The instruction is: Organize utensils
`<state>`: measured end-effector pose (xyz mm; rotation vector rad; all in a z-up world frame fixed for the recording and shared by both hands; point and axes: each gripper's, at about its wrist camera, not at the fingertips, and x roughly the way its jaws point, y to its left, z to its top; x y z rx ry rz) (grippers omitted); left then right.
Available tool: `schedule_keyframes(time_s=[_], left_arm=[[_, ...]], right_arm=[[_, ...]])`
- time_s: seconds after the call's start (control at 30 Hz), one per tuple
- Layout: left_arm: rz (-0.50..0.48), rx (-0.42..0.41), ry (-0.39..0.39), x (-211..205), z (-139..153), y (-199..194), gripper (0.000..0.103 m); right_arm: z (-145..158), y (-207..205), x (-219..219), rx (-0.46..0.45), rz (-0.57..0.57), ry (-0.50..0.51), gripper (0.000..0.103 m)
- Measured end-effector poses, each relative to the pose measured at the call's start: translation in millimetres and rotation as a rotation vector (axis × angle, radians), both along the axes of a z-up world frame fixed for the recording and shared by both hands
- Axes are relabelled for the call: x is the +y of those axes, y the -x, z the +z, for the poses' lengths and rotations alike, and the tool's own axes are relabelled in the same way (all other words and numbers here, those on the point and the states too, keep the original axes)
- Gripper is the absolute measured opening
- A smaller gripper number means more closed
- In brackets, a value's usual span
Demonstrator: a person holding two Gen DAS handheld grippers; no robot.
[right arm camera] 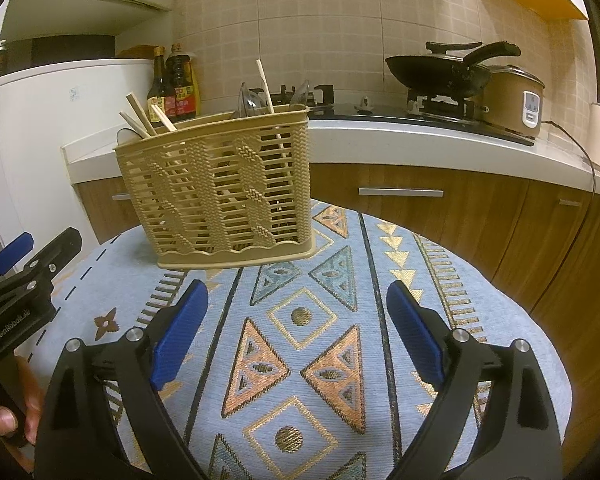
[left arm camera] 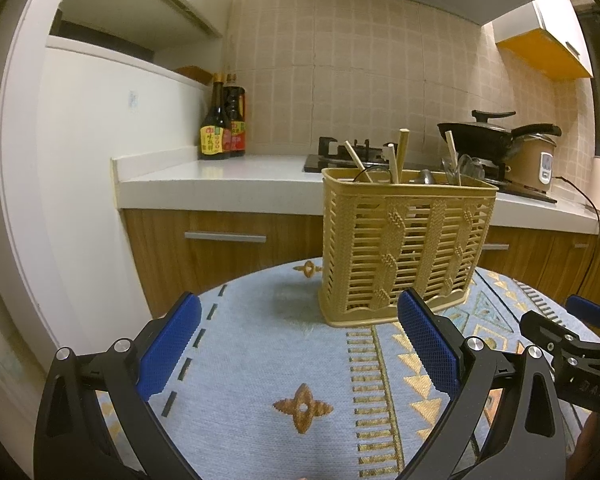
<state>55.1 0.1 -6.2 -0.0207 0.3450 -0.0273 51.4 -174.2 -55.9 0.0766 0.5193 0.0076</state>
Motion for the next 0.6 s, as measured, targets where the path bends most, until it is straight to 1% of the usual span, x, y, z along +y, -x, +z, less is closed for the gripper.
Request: schedule_keyframes(time_s=[0.2, 0.37, 0.6], left_arm=[[0.005, 0.007, 0.0, 0.1, -0.7, -0.5, 0.095], [0.009, 0.005, 0.0, 0.5, -0.2, -0.9, 0.095], [0.024, 0.011, -0.002, 0.7, 0.3, -2.0, 0.095]], right_arm=[[-0.1, 0.1, 0.4, -0.001, -0.003, 0.002, 0.088], [-0.1, 0.1, -3.3, -0.002, -0.017, -0.014, 0.09], [0.0, -0.1, -0.7, 0.0, -0.013, -0.001, 0.091]])
